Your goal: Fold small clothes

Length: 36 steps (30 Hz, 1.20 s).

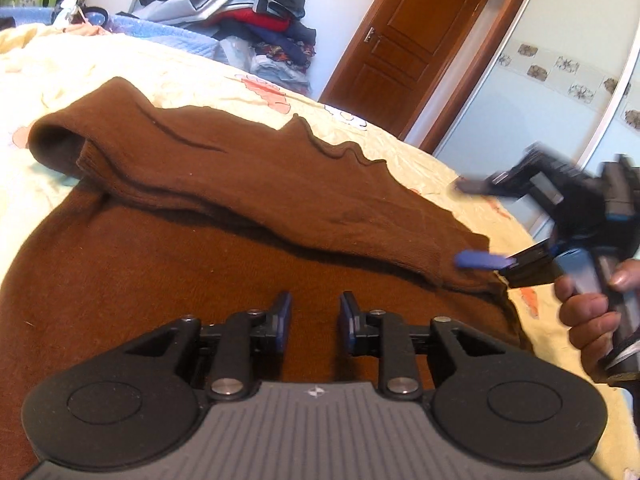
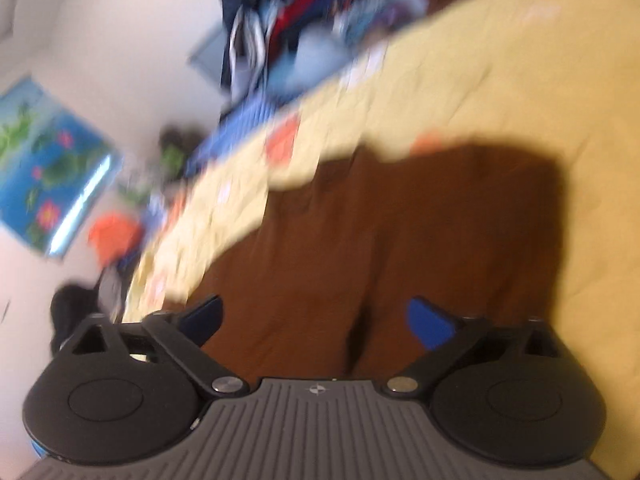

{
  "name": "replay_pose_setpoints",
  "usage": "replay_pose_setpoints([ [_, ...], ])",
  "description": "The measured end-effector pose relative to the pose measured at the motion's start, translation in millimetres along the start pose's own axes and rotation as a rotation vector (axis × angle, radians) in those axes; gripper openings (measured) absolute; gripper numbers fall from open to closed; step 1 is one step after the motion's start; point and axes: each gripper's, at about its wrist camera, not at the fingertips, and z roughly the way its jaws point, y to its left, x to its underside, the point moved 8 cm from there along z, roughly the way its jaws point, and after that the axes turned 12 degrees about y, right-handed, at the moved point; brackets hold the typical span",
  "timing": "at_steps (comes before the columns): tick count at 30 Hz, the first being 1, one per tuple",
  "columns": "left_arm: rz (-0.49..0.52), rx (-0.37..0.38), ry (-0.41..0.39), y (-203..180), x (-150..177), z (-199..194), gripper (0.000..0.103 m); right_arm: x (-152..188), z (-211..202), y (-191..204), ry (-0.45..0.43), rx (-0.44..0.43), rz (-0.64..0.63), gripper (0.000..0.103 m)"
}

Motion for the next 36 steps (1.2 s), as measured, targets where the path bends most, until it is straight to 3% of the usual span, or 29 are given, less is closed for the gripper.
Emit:
replay_pose_setpoints([
  [3, -0.021, 0.022, -0.001, 1.8, -0.6, -0.2, 0.027, 5.3, 25.6, 0.5, 0.095, 0.060, -0.015, 0.070],
  [5, -0.033, 0.034, -0.001, 3.1, -1.1, -0.9, 0.028, 6.0, 31.3, 6.0, 0.090, 0.074, -0.042, 0.069],
  [8, -0.043, 0.043, -0.001, 3.2, -0.7, -0.9, 0.028, 5.2, 39.4, 10.3, 0.105, 0.082, -0.052, 0.040],
  [9, -0.044, 0.045, -0.001, 3.2, -0.9, -0.6, 0.028, 5.6, 41.6, 9.4, 0.107, 0.108, -0.063, 0.021],
  [10, -0.045, 0.046, -0.001, 3.1, -1.0, -0.8, 0.028, 5.7, 43.6, 9.3, 0.107, 0.130, -0.079, 0.014],
  [13, -0.046, 0.046, -0.001, 2.3, -1.4, -0.5, 0.028, 1.4, 34.2, 20.7, 0.089, 0.124, -0.137, 0.013],
  [16, -0.043, 0.043, -0.001, 2.0, -1.7, 0.1, 0.028, -16.3, 2.1, 40.7, 0.043, 0.070, -0.195, 0.011],
  [18, -0.044, 0.045, -0.001, 2.2, -1.8, -0.1, 0.028, -33.4, -23.7, 40.5, 0.009, 0.094, -0.233, 0.010],
  [20, -0.049, 0.050, -0.001, 2.4, -2.0, 0.0, 0.028, -50.7, -44.0, 20.3, -0.016, 0.189, -0.234, 0.010],
  [24, -0.052, 0.052, -0.002, 2.8, -1.9, 0.6, 0.028, -72.8, -63.6, -47.1, -0.010, 0.332, -0.120, 0.010],
  [28, -0.045, 0.045, 0.005, 3.2, -1.9, -0.9, 0.028, -59.7, -52.1, -81.9, 0.007, 0.352, -0.054, 0.010],
  [30, -0.032, 0.025, 0.044, 1.8, -6.9, -4.9, 0.028, -51.1, -46.6, -82.5, -0.014, 0.338, -0.042, 0.017],
  [32, -0.061, 0.005, 0.037, 8.9, -24.8, -20.7, 0.029, -49.8, -52.6, -81.8, -0.046, 0.343, -0.027, 0.047],
  [33, -0.085, 0.006, -0.012, 17.1, -38.8, -33.0, 0.031, -49.8, -57.6, -79.6, -0.071, 0.338, -0.027, 0.074],
  [34, -0.119, -0.013, -0.067, 28.8, -54.7, -44.0, 0.047, -50.9, -66.8, -74.7, -0.118, 0.324, -0.043, 0.084],
  [35, -0.161, -0.056, -0.110, 43.6, -70.6, -51.7, 0.078, -51.6, -76.5, -69.7, -0.171, 0.312, -0.067, 0.084],
  [36, -0.203, -0.110, -0.146, 59.8, -85.4, -56.4, 0.088, -51.9, -85.5, -68.9, -0.199, 0.306, -0.081, 0.084],
])
